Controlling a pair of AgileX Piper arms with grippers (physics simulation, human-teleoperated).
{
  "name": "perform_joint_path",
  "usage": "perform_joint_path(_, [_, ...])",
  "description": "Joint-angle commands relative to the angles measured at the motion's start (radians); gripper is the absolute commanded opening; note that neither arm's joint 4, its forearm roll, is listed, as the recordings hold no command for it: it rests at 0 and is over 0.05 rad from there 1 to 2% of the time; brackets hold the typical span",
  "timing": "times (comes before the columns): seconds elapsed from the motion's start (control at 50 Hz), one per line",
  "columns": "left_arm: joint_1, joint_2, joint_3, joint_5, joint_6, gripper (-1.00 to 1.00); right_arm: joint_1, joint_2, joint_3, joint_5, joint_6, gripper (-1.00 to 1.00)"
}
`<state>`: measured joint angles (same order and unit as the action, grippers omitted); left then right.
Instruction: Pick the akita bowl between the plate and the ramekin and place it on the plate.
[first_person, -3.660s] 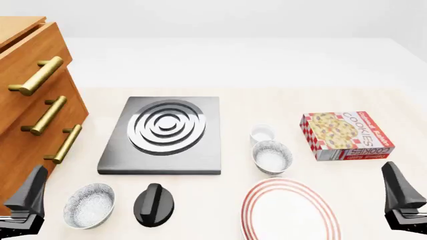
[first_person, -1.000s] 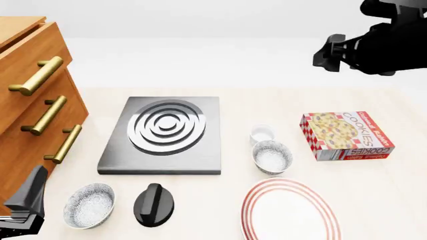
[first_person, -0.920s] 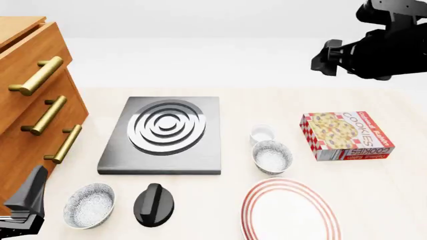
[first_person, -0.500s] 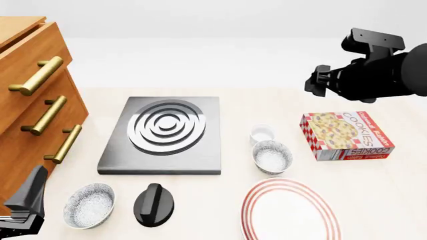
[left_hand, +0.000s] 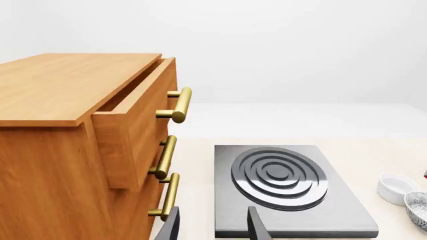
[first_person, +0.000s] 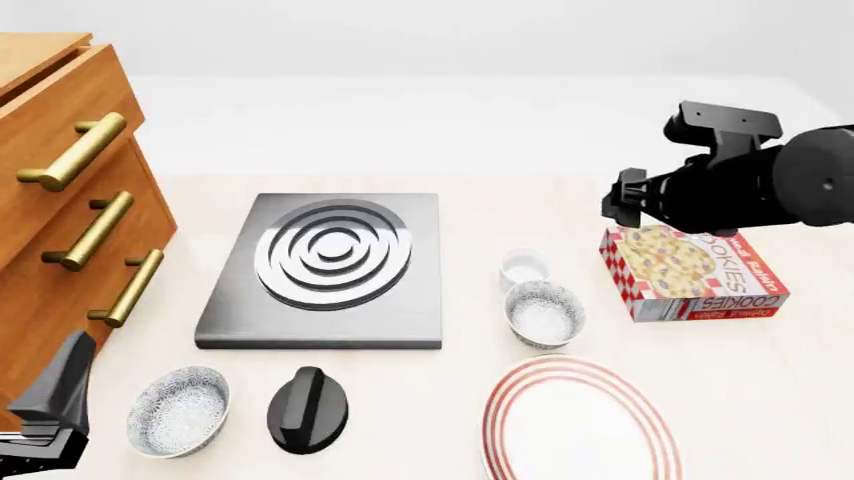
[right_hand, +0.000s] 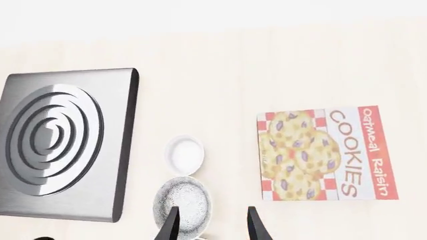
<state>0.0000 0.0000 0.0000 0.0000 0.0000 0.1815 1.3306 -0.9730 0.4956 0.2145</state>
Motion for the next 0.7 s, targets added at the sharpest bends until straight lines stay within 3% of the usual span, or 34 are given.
perform_joint_path(0.02, [0.0,0.0,0.0,0.0,0.0,1.0,0.015,0.051,0.031,-0.049,-0.01,1.0])
perform_joint_path(0.7, [0.0,0.0,0.0,0.0,0.0,1.0,0.021,0.132,0.118,-0.17,0.018,1.0])
